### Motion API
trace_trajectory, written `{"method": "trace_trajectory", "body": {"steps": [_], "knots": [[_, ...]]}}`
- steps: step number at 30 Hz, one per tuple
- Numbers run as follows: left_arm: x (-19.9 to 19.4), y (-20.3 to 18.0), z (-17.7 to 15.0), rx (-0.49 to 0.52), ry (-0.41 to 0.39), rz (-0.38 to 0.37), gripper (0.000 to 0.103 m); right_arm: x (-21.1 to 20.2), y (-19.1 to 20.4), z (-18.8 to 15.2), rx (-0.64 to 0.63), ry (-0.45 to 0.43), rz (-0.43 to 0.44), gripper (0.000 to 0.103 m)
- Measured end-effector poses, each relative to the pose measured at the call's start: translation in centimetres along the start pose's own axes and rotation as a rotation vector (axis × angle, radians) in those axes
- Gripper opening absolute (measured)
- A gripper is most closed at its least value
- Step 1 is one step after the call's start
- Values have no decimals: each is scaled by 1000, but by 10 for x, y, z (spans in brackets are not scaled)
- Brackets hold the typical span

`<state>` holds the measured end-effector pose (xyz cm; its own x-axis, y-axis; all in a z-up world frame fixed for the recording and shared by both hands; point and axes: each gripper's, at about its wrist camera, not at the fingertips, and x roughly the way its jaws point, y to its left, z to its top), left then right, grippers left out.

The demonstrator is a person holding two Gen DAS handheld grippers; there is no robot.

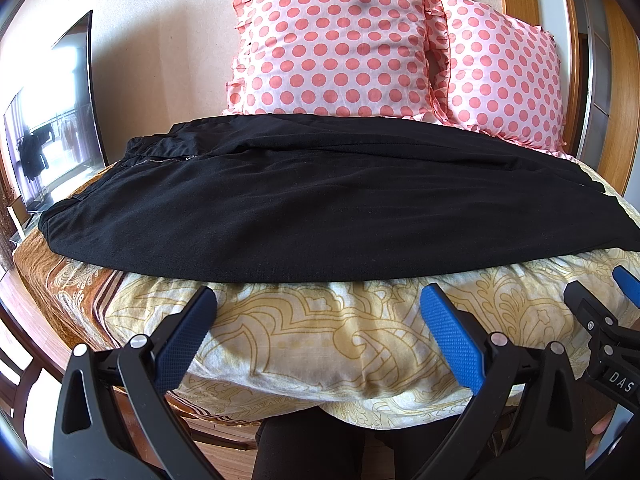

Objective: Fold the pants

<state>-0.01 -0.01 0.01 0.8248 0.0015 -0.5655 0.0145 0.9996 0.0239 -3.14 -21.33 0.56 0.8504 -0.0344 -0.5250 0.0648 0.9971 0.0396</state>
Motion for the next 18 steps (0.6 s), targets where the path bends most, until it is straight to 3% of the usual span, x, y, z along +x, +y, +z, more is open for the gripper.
{"method": "trace_trajectory", "body": {"steps": [12, 18], "knots": [[0, 0, 0, 0, 2, -1, 101, 6, 0, -2, -1, 14, 9, 102], [1, 1, 1, 9, 8, -7, 101, 2, -6, -3, -41, 14, 77, 102]]}}
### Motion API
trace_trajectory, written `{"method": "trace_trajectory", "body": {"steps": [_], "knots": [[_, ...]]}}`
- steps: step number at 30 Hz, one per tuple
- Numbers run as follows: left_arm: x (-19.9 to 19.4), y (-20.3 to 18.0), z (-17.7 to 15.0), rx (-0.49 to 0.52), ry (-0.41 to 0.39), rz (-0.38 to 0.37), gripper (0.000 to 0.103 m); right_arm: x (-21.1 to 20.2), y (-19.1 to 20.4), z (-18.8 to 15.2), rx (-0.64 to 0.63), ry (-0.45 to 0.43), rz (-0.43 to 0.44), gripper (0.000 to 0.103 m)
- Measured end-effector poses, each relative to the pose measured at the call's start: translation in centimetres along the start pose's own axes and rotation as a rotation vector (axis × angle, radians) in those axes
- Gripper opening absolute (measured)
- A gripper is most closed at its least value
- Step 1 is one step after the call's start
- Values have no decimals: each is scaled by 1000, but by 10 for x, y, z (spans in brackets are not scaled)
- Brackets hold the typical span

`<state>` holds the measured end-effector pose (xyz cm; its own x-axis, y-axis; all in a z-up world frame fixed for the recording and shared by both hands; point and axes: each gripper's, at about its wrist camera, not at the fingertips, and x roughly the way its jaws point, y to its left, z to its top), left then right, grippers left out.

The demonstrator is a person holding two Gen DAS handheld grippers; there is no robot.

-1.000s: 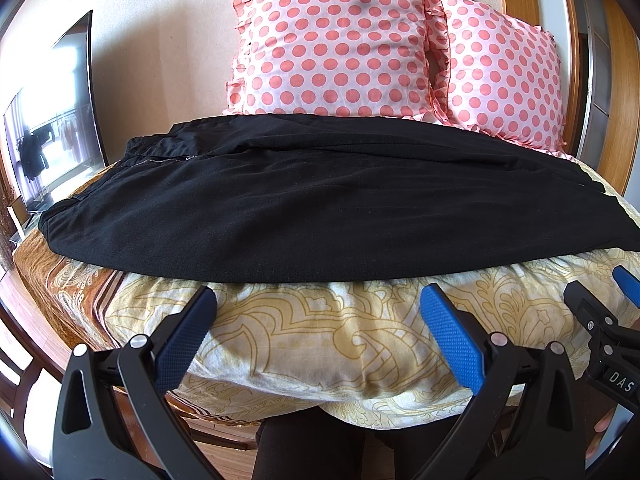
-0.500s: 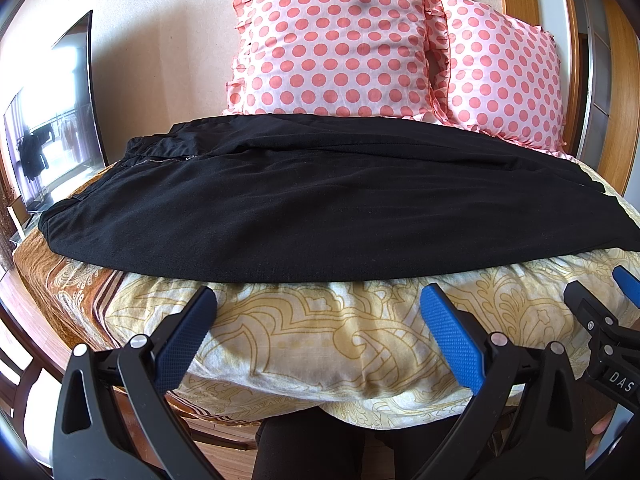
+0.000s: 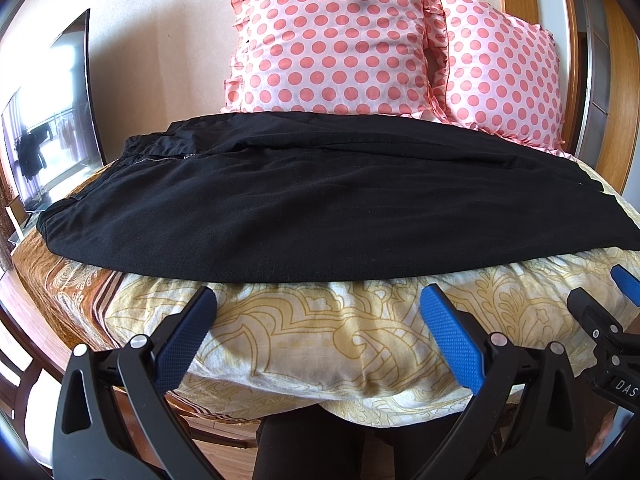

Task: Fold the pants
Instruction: 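Move the right tool to the trouser hem and grasp the leg ends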

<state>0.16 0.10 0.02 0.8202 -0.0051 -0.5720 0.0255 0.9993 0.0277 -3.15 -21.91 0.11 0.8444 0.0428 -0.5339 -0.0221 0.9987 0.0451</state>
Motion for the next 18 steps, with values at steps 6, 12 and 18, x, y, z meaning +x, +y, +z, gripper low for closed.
{"method": "trace_trajectory", "body": {"steps": [6, 12, 18], "knots": [[-11, 8, 8, 25, -39, -21, 101, -22, -38, 25, 83, -61, 37, 102], [-34, 5, 38, 113, -199, 45, 101, -10, -118, 103, 256, -47, -71, 102], [-7, 15, 68, 51, -166, -16, 101, 71, -198, 179, 381, 78, -240, 102]]}}
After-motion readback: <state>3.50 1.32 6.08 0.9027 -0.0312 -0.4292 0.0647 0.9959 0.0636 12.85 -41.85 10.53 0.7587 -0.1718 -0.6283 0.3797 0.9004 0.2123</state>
